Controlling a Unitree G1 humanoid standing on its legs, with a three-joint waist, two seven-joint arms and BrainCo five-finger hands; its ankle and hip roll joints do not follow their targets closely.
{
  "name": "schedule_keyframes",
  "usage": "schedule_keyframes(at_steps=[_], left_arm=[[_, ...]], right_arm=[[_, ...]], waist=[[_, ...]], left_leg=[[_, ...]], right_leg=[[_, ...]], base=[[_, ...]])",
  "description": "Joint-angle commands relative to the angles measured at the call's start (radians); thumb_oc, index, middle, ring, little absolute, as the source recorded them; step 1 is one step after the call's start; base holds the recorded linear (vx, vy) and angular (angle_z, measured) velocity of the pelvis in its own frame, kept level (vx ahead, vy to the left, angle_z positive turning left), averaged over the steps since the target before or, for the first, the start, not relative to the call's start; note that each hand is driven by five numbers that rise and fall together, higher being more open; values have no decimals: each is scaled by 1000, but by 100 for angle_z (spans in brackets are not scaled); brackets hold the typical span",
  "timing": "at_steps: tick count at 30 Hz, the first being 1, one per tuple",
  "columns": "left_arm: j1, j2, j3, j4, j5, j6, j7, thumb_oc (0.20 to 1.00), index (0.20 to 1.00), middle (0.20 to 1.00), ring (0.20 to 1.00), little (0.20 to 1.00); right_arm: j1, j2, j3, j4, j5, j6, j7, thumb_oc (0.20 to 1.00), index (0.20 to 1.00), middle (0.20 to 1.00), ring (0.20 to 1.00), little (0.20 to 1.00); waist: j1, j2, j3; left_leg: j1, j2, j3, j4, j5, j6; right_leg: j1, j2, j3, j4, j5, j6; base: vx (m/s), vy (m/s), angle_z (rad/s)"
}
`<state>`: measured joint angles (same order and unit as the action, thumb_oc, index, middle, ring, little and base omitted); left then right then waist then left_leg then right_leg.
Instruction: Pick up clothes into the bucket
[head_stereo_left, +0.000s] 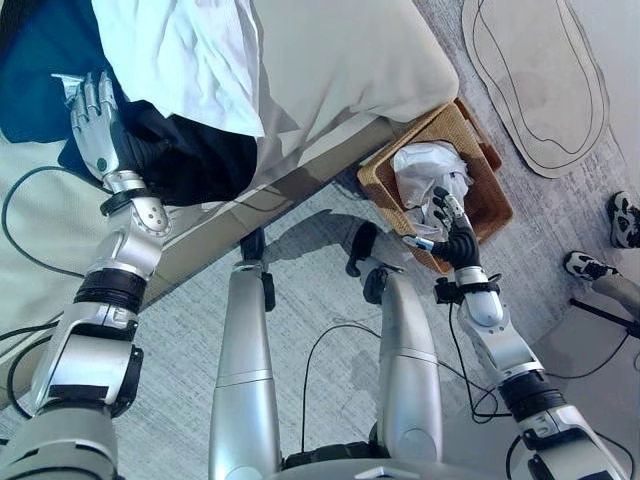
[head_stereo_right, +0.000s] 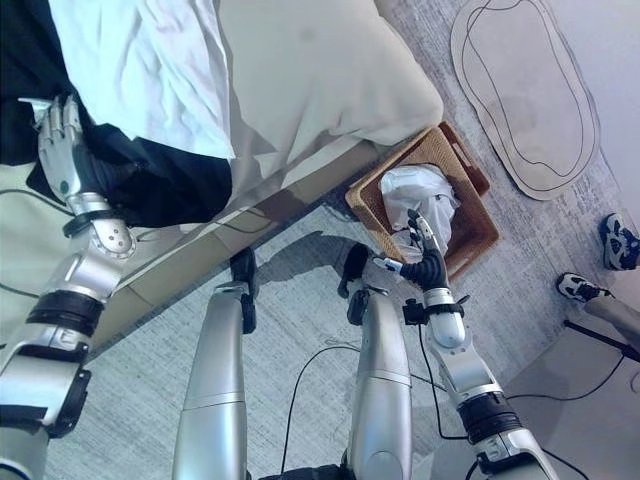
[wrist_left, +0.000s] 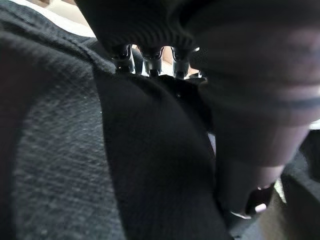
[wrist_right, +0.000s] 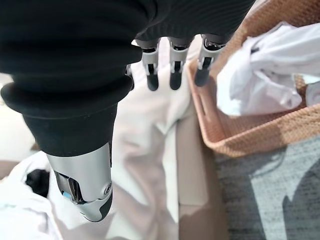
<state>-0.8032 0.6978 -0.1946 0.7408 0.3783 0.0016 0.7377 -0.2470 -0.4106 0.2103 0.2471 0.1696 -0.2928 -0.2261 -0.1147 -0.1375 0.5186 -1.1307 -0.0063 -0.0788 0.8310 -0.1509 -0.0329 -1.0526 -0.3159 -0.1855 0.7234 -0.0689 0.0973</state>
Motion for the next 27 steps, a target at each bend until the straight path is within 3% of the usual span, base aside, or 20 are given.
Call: schedule_keyframes(at_steps=[1,10,11,13,21,27], left_arm=[[-25,31,-4,84,-28,15,23,1000,1000,1000,1000,1000],[-83,-4,-56,319,-137,45,-118,1000,1000,1000,1000,1000],[-84,-12,-62,347,-151,50,-158,570,570,570,570,570],[-82,-21,-56,362,-175,43,-201,200,200,200,200,200],[-60,-66,-53,341,-222,19,-239,200,200,200,200,200],[-11,-101,-44,211,-242,-21,-229,200,200,200,200,200]], right_arm=[[33,-32,1,-77,26,-63,-3,1000,1000,1000,1000,1000],[21,-36,26,-87,41,-47,15,1000,1000,1000,1000,1000],[24,-36,25,-89,43,-42,20,1000,1000,1000,1000,1000],[30,-33,23,-90,46,-32,29,1000,1000,1000,1000,1000],[34,-18,34,-73,58,-21,57,1000,1000,1000,1000,1000],[21,-3,37,-40,48,-13,52,1000,1000,1000,1000,1000]], waist=[[11,4,-77],[-2,3,-89],[-2,4,-89],[-1,5,-89],[4,5,-99],[17,12,-104]], left_leg=[[-3,0,17,4,-29,32],[-13,-1,17,3,-22,35],[-12,0,18,1,-22,36],[-10,1,17,-2,-21,36],[26,-1,16,-39,-12,34],[97,1,16,-104,3,30]], right_leg=[[-5,-11,24,25,12,66],[-14,-5,20,24,17,63],[-14,-5,19,23,18,63],[-12,-4,19,21,18,63],[23,-5,5,-8,21,63],[90,-4,-12,-60,30,67]], base=[[0,0,0],[-1,-1,-1],[0,0,0],[0,0,0],[6,-21,1],[14,-25,6]])
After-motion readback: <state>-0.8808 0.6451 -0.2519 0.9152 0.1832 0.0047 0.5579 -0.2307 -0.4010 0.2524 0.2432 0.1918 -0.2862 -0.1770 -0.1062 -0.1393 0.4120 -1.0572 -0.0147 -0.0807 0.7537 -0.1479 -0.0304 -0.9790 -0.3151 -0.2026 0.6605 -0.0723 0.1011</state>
